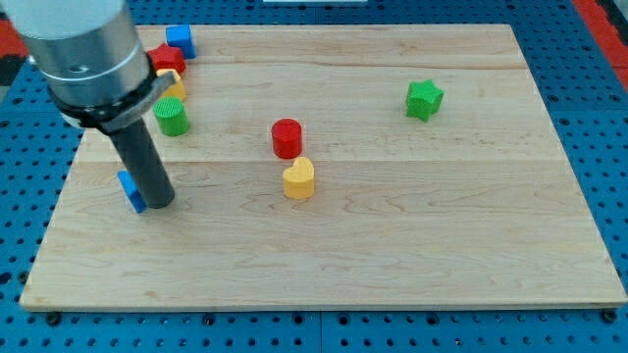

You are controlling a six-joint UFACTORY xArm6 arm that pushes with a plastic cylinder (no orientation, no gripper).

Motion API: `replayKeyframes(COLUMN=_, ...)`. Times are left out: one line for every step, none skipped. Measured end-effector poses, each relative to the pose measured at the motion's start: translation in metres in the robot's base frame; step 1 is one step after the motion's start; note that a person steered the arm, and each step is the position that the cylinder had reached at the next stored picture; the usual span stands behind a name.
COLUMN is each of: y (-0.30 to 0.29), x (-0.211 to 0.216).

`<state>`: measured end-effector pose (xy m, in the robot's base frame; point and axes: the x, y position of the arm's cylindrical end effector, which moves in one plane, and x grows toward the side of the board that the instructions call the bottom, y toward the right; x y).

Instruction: Drag the blue triangle to the bottom left of the green circle

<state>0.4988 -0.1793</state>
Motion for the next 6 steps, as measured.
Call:
replayKeyframes(y=0.016, x=0.015)
replayKeyframes(y=-0.002, x=0.045)
replayKeyframes(y=0.007, x=0.013)
replayKeyframes(y=0.002, x=-0.023)
replayKeyframes(y=0.005, x=0.004)
replayKeyframes(y=-0.025, x=0.033)
